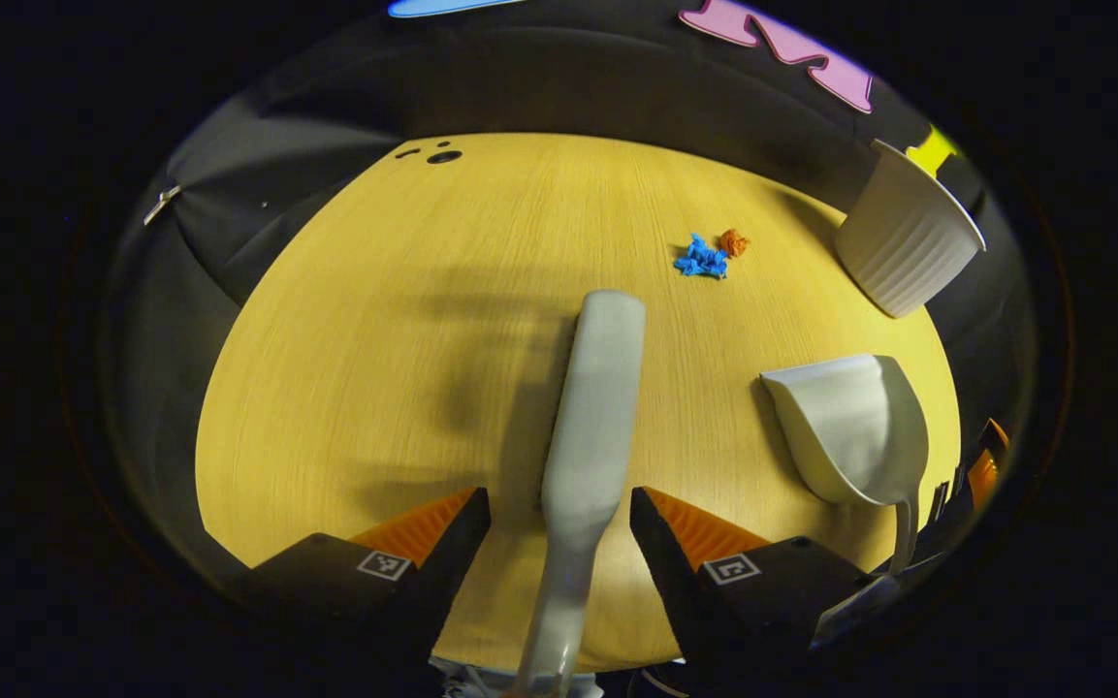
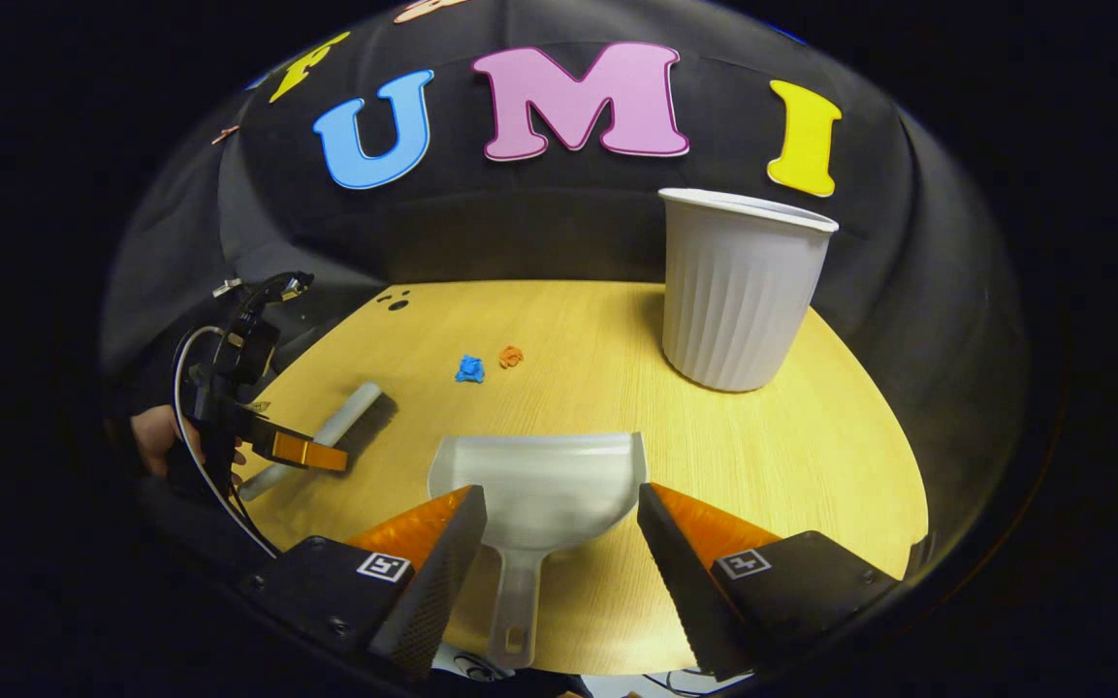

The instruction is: Pick up the small broom and dustpan from the desktop, sweep the trash into the dustpan with the broom, and then empty the trash into the garbage bin.

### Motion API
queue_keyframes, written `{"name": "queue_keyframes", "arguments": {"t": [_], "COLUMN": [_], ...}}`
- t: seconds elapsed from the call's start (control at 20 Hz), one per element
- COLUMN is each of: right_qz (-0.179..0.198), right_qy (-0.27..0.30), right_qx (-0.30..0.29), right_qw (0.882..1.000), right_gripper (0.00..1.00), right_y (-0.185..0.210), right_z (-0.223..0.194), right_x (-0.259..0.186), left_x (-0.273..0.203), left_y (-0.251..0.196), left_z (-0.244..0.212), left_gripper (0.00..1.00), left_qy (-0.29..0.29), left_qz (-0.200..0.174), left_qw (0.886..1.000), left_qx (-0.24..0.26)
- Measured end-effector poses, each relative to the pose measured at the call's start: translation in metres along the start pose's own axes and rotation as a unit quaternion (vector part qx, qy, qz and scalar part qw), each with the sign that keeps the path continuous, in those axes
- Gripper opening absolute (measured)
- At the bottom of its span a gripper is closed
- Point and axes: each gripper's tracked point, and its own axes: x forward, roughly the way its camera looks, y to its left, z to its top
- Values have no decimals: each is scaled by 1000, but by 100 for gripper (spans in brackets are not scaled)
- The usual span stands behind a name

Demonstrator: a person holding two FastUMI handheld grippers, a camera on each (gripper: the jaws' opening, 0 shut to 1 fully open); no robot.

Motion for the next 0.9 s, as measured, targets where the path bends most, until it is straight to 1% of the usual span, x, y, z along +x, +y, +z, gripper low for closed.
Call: {"name": "queue_keyframes", "arguments": {"t": [0.1,0.15,0.2,0.3,0.4,0.45,0.5,0.55,0.65,0.75,0.85,0.9], "right_qz": [0,-1,-1,-3,-5,-6,-7,-8,-14,-12,-9,-8], "right_qy": [8,12,16,20,23,25,27,30,34,36,40,43], "right_qx": [4,6,8,11,17,20,22,24,23,27,30,32], "right_qw": [1000,1000,1000,1000,1000,999,999,999,999,999,999,999], "right_gripper": [98,99,100,99,99,99,99,99,100,99,99,99], "right_y": [-3,-4,-4,-6,-7,-7,-6,-6,-7,-5,-1,1], "right_z": [-3,-4,-7,-8,-10,-10,-12,-13,-14,-14,-16,-18], "right_x": [4,6,8,9,11,12,13,13,12,11,7,4], "left_x": [9,10,16,14,18,17,20,19,17,16,13,10], "left_y": [1,1,3,-3,-7,-7,-9,-10,-11,-10,-10,-11], "left_z": [-3,-4,-4,-2,-2,-2,-5,-5,-4,-4,-6,-8], "left_gripper": [93,92,92,81,71,62,56,48,41,36,29,30], "left_qy": [14,19,22,24,25,24,26,25,12,-10,-29,-34], "left_qz": [7,12,22,22,21,23,24,27,27,25,16,10], "left_qw": [1000,1000,999,999,999,999,999,999,999,999,999,999], "left_qx": [9,14,25,39,39,38,36,35,34,27,13,3]}}
